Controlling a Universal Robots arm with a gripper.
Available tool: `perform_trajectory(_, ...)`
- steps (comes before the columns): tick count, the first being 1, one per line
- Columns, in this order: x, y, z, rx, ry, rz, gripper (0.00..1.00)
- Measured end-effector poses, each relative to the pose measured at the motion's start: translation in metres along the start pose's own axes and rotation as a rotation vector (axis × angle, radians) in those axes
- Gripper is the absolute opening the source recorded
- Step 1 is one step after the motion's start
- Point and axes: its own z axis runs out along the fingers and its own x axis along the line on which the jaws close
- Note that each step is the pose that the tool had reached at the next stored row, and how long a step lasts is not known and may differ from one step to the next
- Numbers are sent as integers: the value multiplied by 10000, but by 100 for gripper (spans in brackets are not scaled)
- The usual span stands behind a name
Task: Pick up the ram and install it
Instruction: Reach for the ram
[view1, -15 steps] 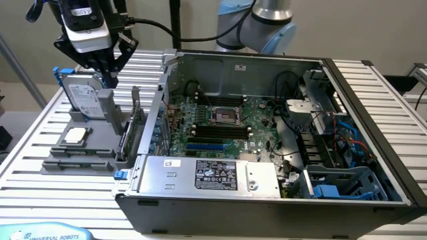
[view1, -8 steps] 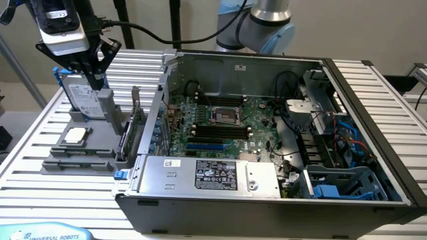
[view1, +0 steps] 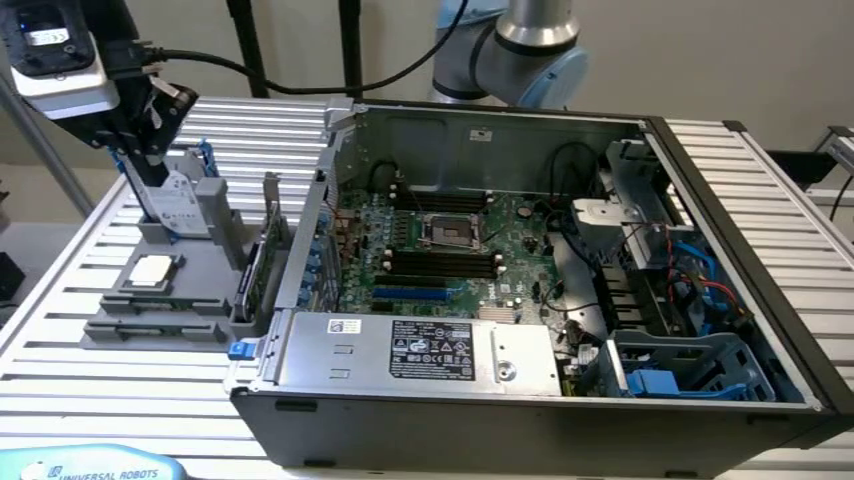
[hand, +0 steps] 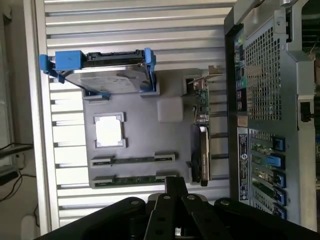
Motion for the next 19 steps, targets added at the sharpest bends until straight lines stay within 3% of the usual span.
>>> perform_trajectory(8, 321, -70, 53, 18, 0, 0, 11)
perform_trajectory(13, 406, -110, 105, 36, 5, -1, 11)
perform_trajectory(19, 428, -121, 120, 38, 11, -1, 11)
